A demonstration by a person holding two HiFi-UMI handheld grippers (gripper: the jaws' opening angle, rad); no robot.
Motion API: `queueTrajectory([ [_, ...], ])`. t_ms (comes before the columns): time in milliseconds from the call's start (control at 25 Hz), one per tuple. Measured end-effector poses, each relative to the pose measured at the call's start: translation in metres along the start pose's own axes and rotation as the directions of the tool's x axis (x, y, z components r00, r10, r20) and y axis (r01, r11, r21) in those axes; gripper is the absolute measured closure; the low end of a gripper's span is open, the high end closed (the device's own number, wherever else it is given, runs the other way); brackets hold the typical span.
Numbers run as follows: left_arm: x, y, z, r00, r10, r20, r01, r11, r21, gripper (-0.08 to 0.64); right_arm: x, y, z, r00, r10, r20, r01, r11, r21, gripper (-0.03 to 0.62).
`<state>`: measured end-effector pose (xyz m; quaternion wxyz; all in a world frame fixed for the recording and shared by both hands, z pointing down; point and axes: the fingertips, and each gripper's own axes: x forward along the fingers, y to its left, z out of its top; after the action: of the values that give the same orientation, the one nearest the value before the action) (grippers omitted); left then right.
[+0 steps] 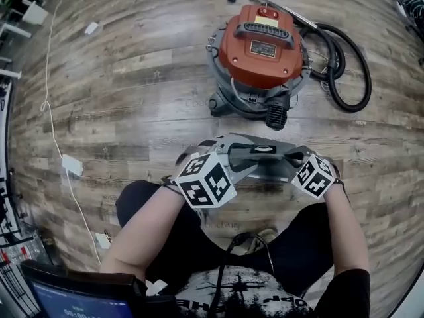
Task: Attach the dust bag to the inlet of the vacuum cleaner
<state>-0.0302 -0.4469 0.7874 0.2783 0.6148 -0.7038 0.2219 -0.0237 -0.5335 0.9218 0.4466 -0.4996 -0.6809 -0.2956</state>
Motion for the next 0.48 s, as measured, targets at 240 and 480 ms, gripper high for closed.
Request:
queueTrajectory([
  [240, 0.016, -0.018, -0.045, 0.973, 0.024, -0.230, -0.002, 0.995, 0.095, 0.362, -0.052, 0.006, 0.039, 0.992, 0.055, 0.113, -0.057, 0.998, 0.012, 0.578],
  [480, 0.022, -0.006, -0.058, 0.956, 0.082, -0.280, -0.049, 0.991, 0.122, 0.361, -0.090, 0.021, 0.064, 0.980, 0.073, 0.184, -0.069, 0.997, -0.029, 0.578],
])
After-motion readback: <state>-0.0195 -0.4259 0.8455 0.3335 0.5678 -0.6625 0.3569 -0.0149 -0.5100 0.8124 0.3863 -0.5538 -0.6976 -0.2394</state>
